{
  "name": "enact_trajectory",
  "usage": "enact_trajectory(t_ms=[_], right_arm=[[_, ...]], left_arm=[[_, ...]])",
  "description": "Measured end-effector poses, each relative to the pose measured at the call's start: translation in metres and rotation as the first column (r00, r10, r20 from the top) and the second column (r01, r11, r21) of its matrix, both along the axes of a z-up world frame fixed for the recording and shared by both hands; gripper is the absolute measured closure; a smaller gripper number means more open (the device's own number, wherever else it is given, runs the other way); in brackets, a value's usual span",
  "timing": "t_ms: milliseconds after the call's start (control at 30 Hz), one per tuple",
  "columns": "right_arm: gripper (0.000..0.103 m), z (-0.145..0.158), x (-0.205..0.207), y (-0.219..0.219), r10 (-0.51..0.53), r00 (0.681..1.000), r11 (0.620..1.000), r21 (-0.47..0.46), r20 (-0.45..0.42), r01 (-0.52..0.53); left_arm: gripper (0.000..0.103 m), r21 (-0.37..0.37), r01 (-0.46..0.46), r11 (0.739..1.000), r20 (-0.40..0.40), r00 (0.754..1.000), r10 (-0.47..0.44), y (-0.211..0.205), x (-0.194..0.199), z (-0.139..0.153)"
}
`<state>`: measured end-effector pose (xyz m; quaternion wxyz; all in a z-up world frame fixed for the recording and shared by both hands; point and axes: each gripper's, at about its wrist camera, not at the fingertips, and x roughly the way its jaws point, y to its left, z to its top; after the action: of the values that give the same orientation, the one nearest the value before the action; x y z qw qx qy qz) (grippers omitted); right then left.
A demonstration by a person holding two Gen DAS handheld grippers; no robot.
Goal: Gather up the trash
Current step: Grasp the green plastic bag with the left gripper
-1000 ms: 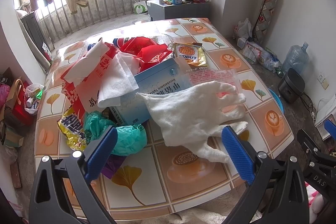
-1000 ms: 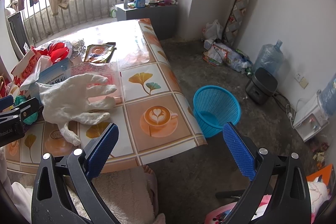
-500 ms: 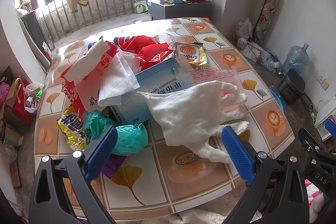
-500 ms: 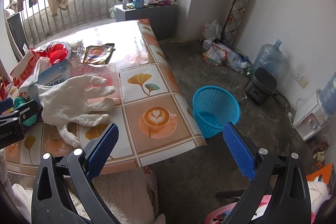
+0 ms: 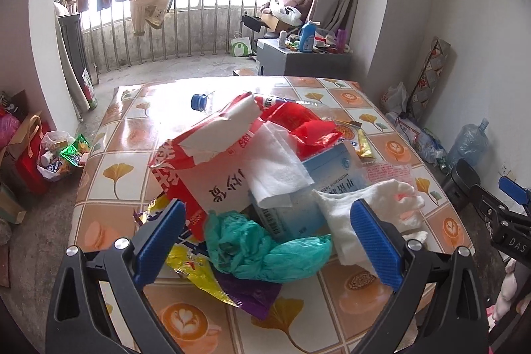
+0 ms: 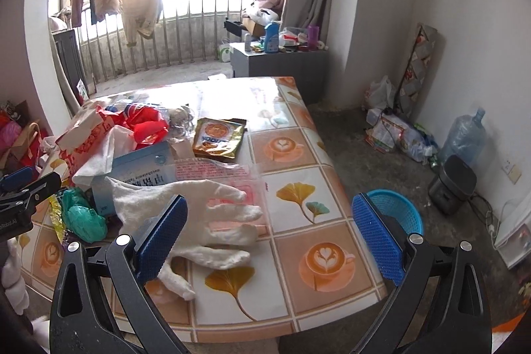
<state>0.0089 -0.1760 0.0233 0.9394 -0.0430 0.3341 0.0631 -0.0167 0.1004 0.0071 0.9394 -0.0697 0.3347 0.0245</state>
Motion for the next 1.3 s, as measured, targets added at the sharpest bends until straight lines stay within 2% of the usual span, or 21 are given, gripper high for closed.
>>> enact_trajectory(t_ms=[100,167,300,367,533,567,667,767,833,967,1033,1067,1133,1200,1300], right_arm=[[0.008,-0.003,0.01,0.023,0.079,0.997,0.996,0.044,-0.018,-0.078],[0.008,-0.004,0.017,0.034,0.116,0.993,0.99,0.089,-0.028,-0.113],[0.011,-0.008,0.032,0.048,0.184,0.98,0.963,0.211,-0.072,-0.166],[0.015,-0.011,0.04,0.056,0.224,0.969,0.943,0.275,-0.102,-0.189],[0.026,-0.016,0.062,0.086,0.34,0.924,0.885,0.392,-0.175,-0.251],[0.027,-0.016,0.066,0.094,0.365,0.913,0.874,0.405,-0.184,-0.268],[0.029,-0.017,0.074,0.118,0.416,0.885,0.862,0.401,-0.207,-0.311],[0.035,-0.025,0.079,0.139,0.442,0.861,0.865,0.375,-0.251,-0.334],[0.043,-0.031,0.083,0.146,0.446,0.848,0.87,0.363,-0.287,-0.334],[0.052,-0.038,0.088,0.152,0.435,0.843,0.883,0.332,-0.317,-0.331],[0.069,-0.038,0.087,0.155,0.442,0.838,0.882,0.327,-0.321,-0.34],[0.072,-0.037,0.086,0.155,0.445,0.835,0.88,0.328,-0.324,-0.342],[0.089,-0.035,0.085,0.155,0.452,0.83,0.878,0.327,-0.328,-0.35],[0.099,-0.037,0.086,0.157,0.469,0.819,0.869,0.34,-0.331,-0.36],[0.102,-0.033,0.086,0.158,0.49,0.815,0.853,0.363,-0.309,-0.375]], left_arm=[[0.006,-0.05,0.019,0.999,0.062,0.998,-0.016,0.027,-0.011,-0.005],[0.006,-0.059,0.026,0.998,0.081,0.996,-0.021,0.039,-0.016,-0.007],[0.006,-0.079,0.07,0.994,0.086,0.994,-0.063,0.05,-0.02,-0.011],[0.012,-0.107,0.107,0.989,0.079,0.992,-0.099,0.052,-0.018,-0.012],[0.034,-0.176,0.211,0.962,0.006,0.977,-0.214,0.052,0.0,-0.027],[0.036,-0.192,0.227,0.955,-0.01,0.972,-0.233,0.052,0.004,-0.03],[0.042,-0.197,0.256,0.946,-0.057,0.961,-0.272,0.05,0.012,-0.04],[0.047,-0.195,0.276,0.941,-0.106,0.948,-0.3,0.048,0.021,-0.051],[0.056,-0.192,0.273,0.943,-0.135,0.944,-0.301,0.049,0.025,-0.059],[0.064,-0.215,0.284,0.934,-0.127,0.94,-0.315,0.053,0.027,-0.062],[0.072,-0.219,0.295,0.93,-0.119,0.938,-0.325,0.055,0.025,-0.06],[0.073,-0.223,0.298,0.928,-0.114,0.938,-0.329,0.056,0.024,-0.06],[0.077,-0.226,0.305,0.925,-0.111,0.935,-0.336,0.057,0.023,-0.059],[0.078,-0.228,0.308,0.923,-0.106,0.935,-0.338,0.06,0.024,-0.058],[0.081,-0.225,0.315,0.922,-0.088,0.936,-0.341,0.062,0.021,-0.053]])
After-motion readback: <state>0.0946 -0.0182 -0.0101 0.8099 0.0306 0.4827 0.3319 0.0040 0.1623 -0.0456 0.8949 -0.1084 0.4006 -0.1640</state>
